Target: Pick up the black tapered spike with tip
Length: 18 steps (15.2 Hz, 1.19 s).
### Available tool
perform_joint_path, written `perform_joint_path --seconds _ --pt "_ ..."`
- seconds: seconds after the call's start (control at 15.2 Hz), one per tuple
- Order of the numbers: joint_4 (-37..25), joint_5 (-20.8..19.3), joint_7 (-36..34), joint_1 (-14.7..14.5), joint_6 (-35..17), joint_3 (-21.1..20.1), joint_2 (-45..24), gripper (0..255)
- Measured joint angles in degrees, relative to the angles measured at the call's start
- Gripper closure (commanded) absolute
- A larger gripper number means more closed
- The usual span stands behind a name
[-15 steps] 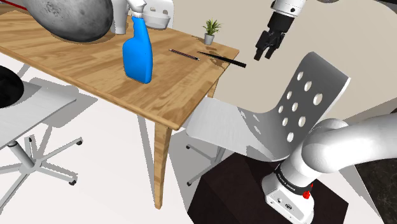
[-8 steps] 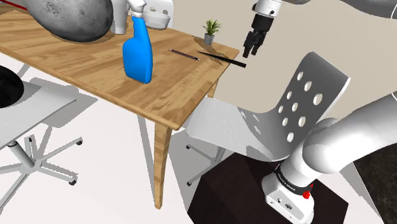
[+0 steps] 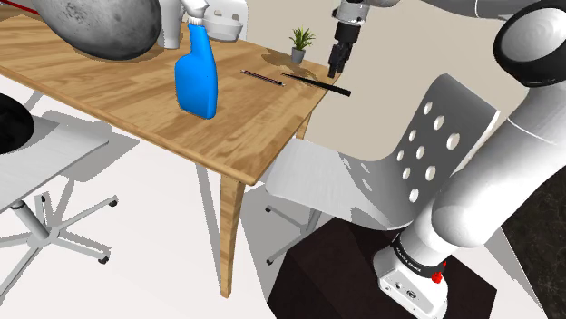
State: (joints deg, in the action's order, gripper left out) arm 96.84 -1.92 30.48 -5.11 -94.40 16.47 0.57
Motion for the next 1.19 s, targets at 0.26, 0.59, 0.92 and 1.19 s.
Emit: perform_joint_path --seconds 0.26,0.59,0.92,1.19 --pt "-9.99 1.84 5.81 0.81 0.95 0.28 -10.37 0" --pt "-13.31 2.61 8.32 1.43 0.06 0.12 -15.13 0" --pt "-9.77 2.58 8.29 1.33 -3.40 0.06 -15.06 255" --pt "-9.63 2.86 8.35 1.02 -3.13 -0.27 -14.35 255"
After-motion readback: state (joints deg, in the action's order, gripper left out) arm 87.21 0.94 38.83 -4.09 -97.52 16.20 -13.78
